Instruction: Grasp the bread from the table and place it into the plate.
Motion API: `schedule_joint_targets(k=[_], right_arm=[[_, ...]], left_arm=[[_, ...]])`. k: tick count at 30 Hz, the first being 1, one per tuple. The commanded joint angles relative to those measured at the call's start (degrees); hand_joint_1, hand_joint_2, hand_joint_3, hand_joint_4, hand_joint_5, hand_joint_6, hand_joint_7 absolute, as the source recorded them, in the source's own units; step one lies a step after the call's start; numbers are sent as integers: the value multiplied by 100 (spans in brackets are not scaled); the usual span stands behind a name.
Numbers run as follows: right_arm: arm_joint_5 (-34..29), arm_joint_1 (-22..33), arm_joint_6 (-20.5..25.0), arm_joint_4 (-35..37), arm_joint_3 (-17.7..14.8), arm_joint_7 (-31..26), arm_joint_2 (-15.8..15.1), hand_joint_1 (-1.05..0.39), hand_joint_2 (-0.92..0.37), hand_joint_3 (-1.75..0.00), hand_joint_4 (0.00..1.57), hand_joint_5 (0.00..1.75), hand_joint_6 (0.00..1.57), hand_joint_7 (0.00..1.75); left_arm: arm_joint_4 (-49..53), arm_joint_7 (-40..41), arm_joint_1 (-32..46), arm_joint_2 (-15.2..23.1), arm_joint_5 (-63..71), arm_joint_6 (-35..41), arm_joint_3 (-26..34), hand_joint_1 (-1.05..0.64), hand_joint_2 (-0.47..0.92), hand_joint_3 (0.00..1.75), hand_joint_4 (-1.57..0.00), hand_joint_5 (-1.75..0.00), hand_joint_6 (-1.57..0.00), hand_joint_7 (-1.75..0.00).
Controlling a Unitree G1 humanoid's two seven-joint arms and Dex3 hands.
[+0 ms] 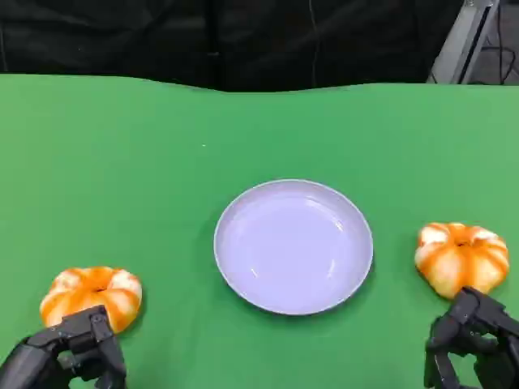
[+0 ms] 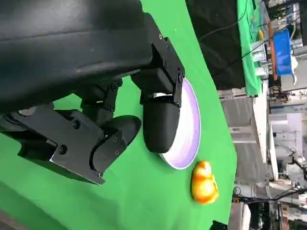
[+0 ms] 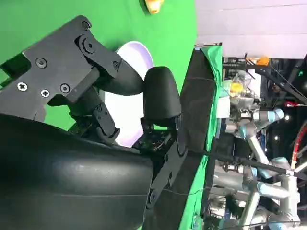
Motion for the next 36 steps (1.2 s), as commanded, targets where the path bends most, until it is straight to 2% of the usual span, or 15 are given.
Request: schedule_joint_targets(k=[1, 14, 16, 18, 19, 20, 21, 22, 24, 26, 28, 33, 36], right_arm=[[7, 29, 2, -73, -22, -31, -73, -15, -49, -131, 87, 175, 77, 158], [39, 24, -5, -66, -21, -13, -69, -14, -50, -130, 87, 175, 77, 159], [18, 34, -23, -65, -30, -22, -77, -14, -50, -130, 87, 175, 77, 159], [2, 46, -38, -68, -36, -28, -85, -15, -49, -130, 87, 175, 77, 159], [-2, 49, -38, -73, -37, -30, -85, -15, -49, -130, 87, 175, 77, 158], [-1, 42, -43, -71, -31, -23, -86, -15, -49, -130, 87, 175, 77, 158], [-27, 32, -52, -68, -29, -35, -83, -15, -50, -130, 87, 175, 77, 158], [-49, 29, -40, -80, -27, -53, -78, -15, -50, -130, 86, 175, 77, 158], [-68, 28, -21, -100, -22, -72, -68, -15, -50, -130, 86, 175, 77, 158], [-54, 23, -14, -97, -24, -71, -64, -14, -50, -130, 86, 175, 77, 158], [-41, 11, -12, -75, -30, -75, -60, -14, -50, -130, 86, 175, 77, 158], [-102, 2, -31, -47, -35, -126, -68, -15, -52, -126, 87, 175, 77, 158], [-114, -16, -77, -16, -39, -128, -80, -15, -52, -126, 87, 175, 77, 158]], left_arm=[[67, 10, -5, 110, 93, -159, 30, -5, 59, 117, -73, -174, -73, -158], [59, -18, -7, 99, 19, -93, 33, -4, 59, 117, -73, -175, -73, -158], [129, 143, 2, 25, 237, -473, 67, -3, 58, 117, -73, -172, -73, -156], [298, 338, -19, -77, 492, -1070, 117, -6, 55, 107, -67, -154, -70, -135], [399, 411, -41, -104, 582, -1326, 131, -12, 60, 90, -63, -137, -70, -117], [512, 629, -67, -87, 921, -1654, 174, -15, 64, 78, -62, -129, -71, -105], [596, 1097, -89, -42, 1649, -2072, 300, -28, 76, 52, -57, -101, -71, -73], [597, 1578, -81, -8, 2366, -2352, 424, -38, 84, 35, -60, -74, -73, -45], [518, 2313, -38, 19, 3390, -2682, 590, -53, 90, 21, -60, -33, -72, -12], [407, 2877, -10, 46, 4099, -2807, 649, -58, 92, 18, -59, -20, -70, -3], [284, 3461, -2, 109, 4832, -2847, 672, -68, 92, 18, -49, -10, -61, -1], [-272, 4630, -12, 327, 6486, -2092, 551, -80, 92, 19, -39, -2, -50, 0], [-544, 4807, -155, 449, 7122, -1305, 372, -81, 92, 13, -40, -2, -51, 0]])
